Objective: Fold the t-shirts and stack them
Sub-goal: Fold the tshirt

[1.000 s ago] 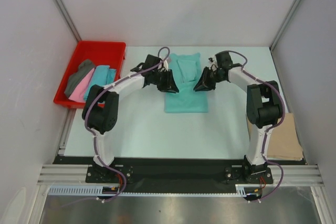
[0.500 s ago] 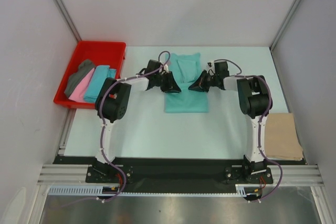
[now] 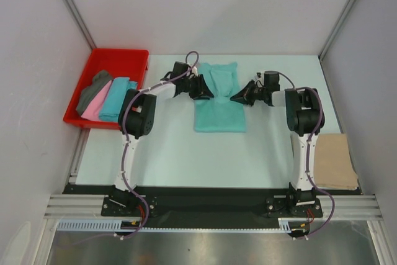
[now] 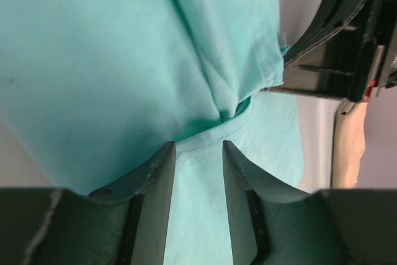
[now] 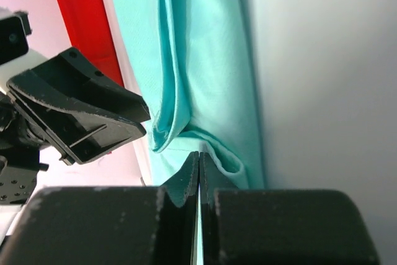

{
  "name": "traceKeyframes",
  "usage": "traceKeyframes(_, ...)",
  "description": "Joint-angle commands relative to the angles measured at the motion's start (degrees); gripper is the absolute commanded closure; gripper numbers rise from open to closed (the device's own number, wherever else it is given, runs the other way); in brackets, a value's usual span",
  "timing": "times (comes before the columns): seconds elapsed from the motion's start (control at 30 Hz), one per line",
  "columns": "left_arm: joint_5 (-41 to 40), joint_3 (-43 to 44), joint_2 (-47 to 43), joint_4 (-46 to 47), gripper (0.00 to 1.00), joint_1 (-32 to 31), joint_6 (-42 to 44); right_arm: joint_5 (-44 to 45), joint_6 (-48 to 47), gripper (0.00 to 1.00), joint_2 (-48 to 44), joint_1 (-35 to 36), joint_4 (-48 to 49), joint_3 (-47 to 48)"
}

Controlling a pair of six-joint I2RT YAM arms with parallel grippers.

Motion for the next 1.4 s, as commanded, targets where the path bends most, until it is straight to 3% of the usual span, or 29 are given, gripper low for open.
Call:
traceKeyframes(0.0,-2.93,1.67,-6.07,-5.84,0.57,0.5,4.75,-0.29,-3.01,0.99,-4.39,-0.42,-4.76,3.17)
traceKeyframes(0.2,-1.45,-7.29,-16.63,-5.15,0.53,-0.29,3.89,-0.64,-10.66,0.94,-10.2,0.54,-19.88,5.21)
traceKeyframes(0.4,0.75,-21.69,-23.5,-0.68,0.68,-1.61,0.04,-0.63,-17.09,0.88,-14.25,4.32,-28.94,2.05)
traceKeyframes(0.53,1.38,-30.14,-24.38,2.95,0.76,-2.14,-0.69,-3.1,-17.79,1.0,-14.34,9.06,-28.86,-1.12)
traceKeyframes(0.83,0.94,-35.69,-22.01,3.3,0.83,-2.23,0.45,-7.85,-17.79,1.0,-12.32,11.71,-28.33,-6.57)
traceKeyframes(1.07,-1.35,-34.9,-20.6,-1.36,0.84,-2.23,3.53,-3.12,-22.88,1.0,-12.41,8.81,-32.1,-10.36)
traceKeyframes(1.17,-2.23,-33.67,-24.36,-4.09,0.79,-2.4,4.06,-1.7,-25.96,1.0,-13.55,9.16,-36.32,-8.42)
traceKeyframes(1.23,-1.88,-33.32,-28.05,-4.88,0.71,-3.1,3.01,-1.86,-25.71,1.0,-14.6,10.04,-38.7,-6.5)
traceKeyframes(1.37,-0.91,-33.14,-31.84,-4.8,0.7,-4.25,0.82,-2.83,-23.51,1.0,-15.92,13.46,-37.74,-4.73)
